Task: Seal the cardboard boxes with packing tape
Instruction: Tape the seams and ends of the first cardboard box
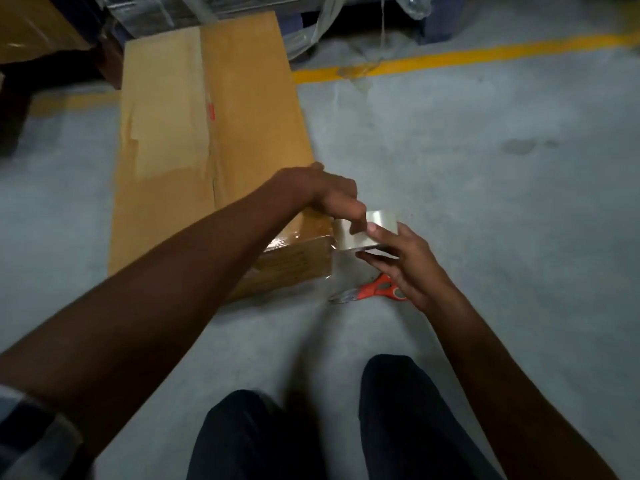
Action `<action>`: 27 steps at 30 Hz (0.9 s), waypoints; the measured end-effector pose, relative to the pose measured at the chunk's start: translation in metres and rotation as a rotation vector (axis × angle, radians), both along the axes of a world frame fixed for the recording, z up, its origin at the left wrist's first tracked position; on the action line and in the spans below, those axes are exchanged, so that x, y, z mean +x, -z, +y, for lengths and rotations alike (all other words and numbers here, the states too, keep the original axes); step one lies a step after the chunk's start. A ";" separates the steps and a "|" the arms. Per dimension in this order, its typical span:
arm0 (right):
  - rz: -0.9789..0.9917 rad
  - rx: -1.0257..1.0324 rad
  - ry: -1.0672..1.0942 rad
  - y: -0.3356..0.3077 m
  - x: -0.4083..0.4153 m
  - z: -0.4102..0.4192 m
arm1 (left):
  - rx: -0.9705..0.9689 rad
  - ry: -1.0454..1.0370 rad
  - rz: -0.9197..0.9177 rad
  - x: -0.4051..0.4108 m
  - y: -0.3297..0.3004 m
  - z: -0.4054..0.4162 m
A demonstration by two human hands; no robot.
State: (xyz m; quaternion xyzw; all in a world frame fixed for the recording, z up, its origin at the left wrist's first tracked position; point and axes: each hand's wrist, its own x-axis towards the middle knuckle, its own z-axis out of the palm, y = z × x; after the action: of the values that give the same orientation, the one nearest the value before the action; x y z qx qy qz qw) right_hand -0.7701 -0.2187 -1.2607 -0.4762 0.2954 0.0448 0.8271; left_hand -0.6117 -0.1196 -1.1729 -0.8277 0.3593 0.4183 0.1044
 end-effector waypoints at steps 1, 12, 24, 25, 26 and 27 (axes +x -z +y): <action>0.009 -0.041 0.027 0.003 0.000 0.000 | 0.012 -0.005 0.022 0.001 0.001 -0.005; 0.107 -0.725 -0.010 0.013 0.005 -0.010 | 0.019 -0.034 0.248 0.014 0.017 -0.044; 0.123 -1.194 -0.311 0.113 -0.052 -0.053 | -0.196 -0.475 0.603 0.020 0.044 -0.025; 0.066 -1.314 -0.499 0.133 -0.055 -0.051 | -0.207 -0.499 0.635 0.022 0.044 -0.024; 0.026 -1.400 -0.658 0.151 -0.057 -0.050 | -0.221 -0.521 0.653 0.023 0.043 -0.023; 0.006 -1.444 -0.752 0.163 -0.054 -0.048 | -0.233 -0.538 0.660 0.023 0.044 -0.023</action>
State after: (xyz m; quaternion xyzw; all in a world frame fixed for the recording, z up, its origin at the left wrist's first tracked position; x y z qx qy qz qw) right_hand -0.8246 -0.2667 -1.4236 -0.9594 0.0740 0.1193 0.2447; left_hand -0.5883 -0.1430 -1.2164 -0.7200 0.1898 0.6293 -0.2228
